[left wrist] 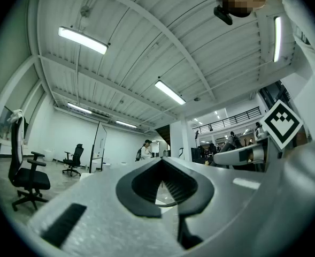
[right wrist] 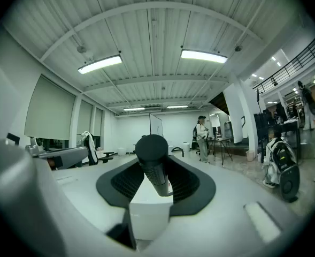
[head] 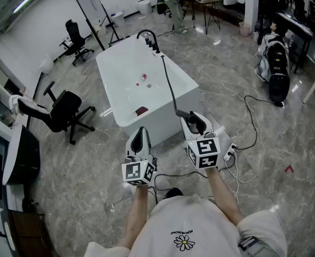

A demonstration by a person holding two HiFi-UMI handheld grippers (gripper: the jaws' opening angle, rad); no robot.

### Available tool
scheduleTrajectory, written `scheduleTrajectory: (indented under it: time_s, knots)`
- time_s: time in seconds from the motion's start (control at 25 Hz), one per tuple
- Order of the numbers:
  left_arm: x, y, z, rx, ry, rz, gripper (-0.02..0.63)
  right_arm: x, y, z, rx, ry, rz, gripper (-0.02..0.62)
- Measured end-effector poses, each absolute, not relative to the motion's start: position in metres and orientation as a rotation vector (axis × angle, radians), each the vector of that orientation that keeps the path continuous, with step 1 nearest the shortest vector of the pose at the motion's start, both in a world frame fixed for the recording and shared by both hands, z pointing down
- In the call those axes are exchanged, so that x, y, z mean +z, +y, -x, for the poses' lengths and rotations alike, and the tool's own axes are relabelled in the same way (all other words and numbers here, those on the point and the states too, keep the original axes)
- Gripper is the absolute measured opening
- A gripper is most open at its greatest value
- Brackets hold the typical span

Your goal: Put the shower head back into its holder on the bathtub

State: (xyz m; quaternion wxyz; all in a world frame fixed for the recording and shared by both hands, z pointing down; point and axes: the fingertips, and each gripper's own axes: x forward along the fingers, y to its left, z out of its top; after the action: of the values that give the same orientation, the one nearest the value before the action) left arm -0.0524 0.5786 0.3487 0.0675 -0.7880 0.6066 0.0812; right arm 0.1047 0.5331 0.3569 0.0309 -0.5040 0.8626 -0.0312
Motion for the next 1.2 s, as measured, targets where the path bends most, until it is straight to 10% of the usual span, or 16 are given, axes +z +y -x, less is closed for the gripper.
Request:
scheduleTrajectory:
  time_s: [1.2]
  knots:
    - [0.411,0.579,0.063,0.153,1.897,2.484,-0.002,0.392,0.52,-0.104,-0.238,2.67,1.606,0.144]
